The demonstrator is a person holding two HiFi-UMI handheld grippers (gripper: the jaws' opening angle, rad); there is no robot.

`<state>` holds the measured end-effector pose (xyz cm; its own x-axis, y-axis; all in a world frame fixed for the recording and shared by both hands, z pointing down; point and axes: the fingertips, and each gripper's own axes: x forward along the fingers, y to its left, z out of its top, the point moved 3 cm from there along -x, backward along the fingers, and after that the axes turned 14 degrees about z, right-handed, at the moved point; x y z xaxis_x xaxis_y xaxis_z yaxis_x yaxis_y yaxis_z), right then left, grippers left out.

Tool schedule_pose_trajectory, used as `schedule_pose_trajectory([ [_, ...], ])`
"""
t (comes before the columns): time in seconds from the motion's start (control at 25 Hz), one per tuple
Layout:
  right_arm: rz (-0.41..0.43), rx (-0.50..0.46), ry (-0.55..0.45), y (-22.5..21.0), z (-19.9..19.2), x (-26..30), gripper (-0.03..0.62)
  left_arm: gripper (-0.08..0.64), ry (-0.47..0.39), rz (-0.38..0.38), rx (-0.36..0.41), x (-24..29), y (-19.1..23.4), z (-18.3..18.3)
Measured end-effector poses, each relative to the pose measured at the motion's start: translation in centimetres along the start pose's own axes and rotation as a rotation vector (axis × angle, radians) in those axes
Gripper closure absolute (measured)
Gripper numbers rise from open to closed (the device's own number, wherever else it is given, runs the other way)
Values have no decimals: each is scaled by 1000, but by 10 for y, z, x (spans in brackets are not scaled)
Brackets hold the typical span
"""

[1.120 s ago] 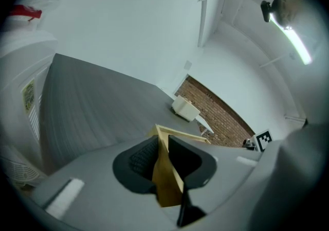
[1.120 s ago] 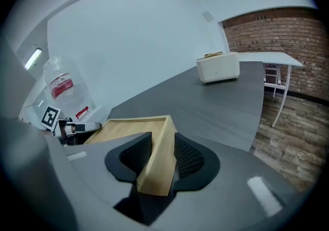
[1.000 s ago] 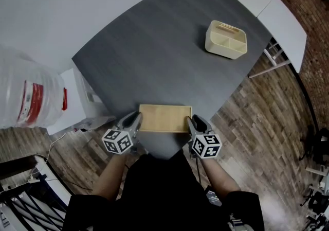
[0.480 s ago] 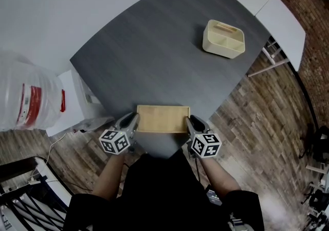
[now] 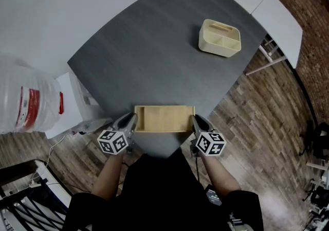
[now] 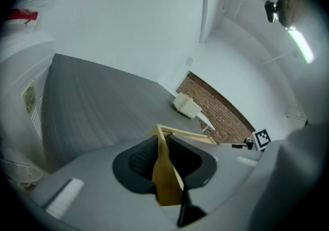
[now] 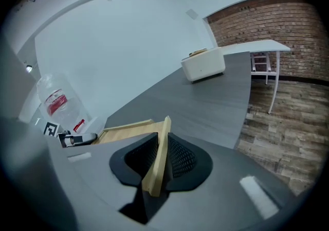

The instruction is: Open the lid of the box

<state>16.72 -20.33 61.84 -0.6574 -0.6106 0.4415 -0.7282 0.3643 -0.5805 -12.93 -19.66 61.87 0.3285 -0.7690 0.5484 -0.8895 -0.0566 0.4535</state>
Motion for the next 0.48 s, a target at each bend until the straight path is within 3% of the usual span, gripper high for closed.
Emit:
schedule_pose_trajectory([
  [0.48, -47, 24, -33, -23, 7, -20, 537, 495, 0, 14, 8, -1, 1, 1],
])
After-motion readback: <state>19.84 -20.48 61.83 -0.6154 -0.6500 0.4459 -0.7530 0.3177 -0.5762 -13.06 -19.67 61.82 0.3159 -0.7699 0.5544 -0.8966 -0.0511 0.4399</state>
